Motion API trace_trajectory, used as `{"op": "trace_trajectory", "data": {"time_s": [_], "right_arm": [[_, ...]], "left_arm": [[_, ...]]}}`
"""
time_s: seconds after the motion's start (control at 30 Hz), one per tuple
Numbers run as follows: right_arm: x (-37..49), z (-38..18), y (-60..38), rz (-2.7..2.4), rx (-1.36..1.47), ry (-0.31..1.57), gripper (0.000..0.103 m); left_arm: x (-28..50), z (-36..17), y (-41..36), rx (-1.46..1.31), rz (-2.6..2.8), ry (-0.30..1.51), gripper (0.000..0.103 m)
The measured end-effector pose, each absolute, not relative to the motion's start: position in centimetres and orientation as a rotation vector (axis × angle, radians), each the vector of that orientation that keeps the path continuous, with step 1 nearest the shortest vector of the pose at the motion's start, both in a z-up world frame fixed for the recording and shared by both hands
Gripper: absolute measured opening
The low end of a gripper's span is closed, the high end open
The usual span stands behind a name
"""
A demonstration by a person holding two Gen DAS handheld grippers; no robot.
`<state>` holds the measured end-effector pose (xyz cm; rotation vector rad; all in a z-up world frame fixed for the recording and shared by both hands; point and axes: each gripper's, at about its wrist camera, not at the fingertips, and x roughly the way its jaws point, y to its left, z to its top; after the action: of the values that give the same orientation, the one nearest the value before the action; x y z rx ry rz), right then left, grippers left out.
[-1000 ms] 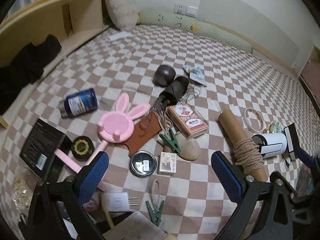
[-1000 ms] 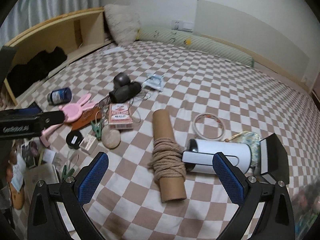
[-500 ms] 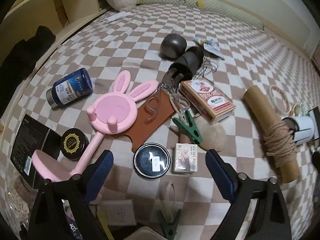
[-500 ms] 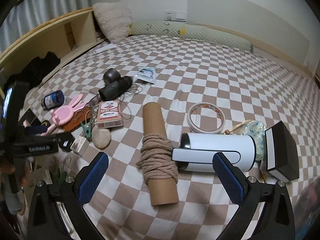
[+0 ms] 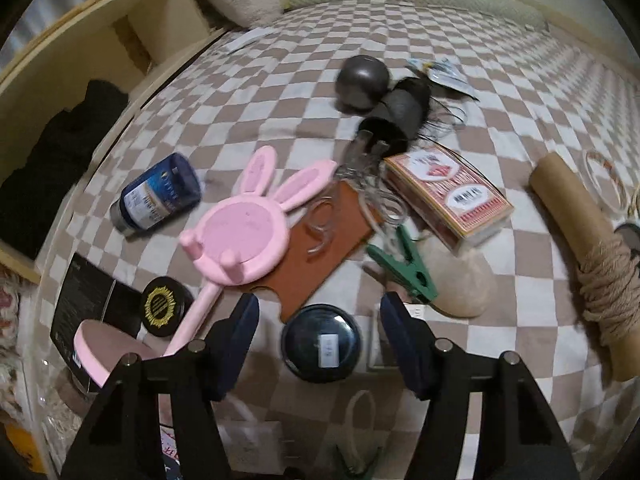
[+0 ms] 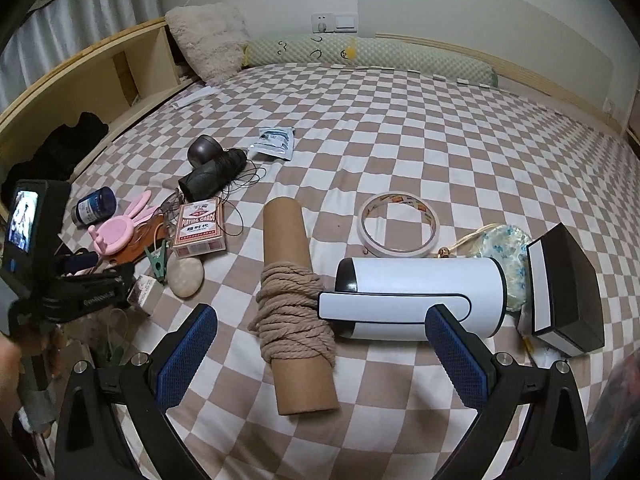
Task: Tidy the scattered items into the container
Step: 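Lower the left tool onto the black round jar with white label, then grasp the black jar with the left tool while the right tool moves toward the green clothespin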
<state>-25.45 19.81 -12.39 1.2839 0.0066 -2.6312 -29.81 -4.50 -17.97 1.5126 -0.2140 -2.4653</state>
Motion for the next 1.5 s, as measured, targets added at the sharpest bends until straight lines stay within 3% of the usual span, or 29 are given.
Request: {"op": "trace_trajectory", "data": {"time_s": [0.17, 0.23, 0.37, 0.5, 0.6, 1.5], "right_arm": [[-25.4, -12.5, 20.0, -2.623, 1.288, 0.005, 0.103], [-25.4, -12.5, 20.1, -2.622, 1.29, 0.009, 0.103], [-25.5, -12.7, 20.3, -2.619, 1.3, 0.015, 0.103], [-25.6, -12.8, 20.4, -2.617, 1.31, 0.014, 0.103], [-25.5, -12.8, 20.4, -2.615, 1.311, 0.017, 0.103], [-24.7, -12.1, 18.7, -2.583, 1.287, 0.08, 0.103]], "left_arm": [[-30.2, -18.8, -4.6, 1.541, -2.432, -0.191, 0.059], [-30.4, -18.7, -5.3, 1.527, -2.403, -0.146, 0.05], [-30.3, -19.3, -6.5, 1.55, -2.37, -0.054, 0.049], [-30.3, -20.1, -6.1, 1.596, -2.364, -0.084, 0.047], [-30.2, -20.3, -5.5, 1.6, -2.365, -0.15, 0.047], [-29.2, -21.0, -5.8, 1.753, -2.328, -0.141, 0.055]]}}
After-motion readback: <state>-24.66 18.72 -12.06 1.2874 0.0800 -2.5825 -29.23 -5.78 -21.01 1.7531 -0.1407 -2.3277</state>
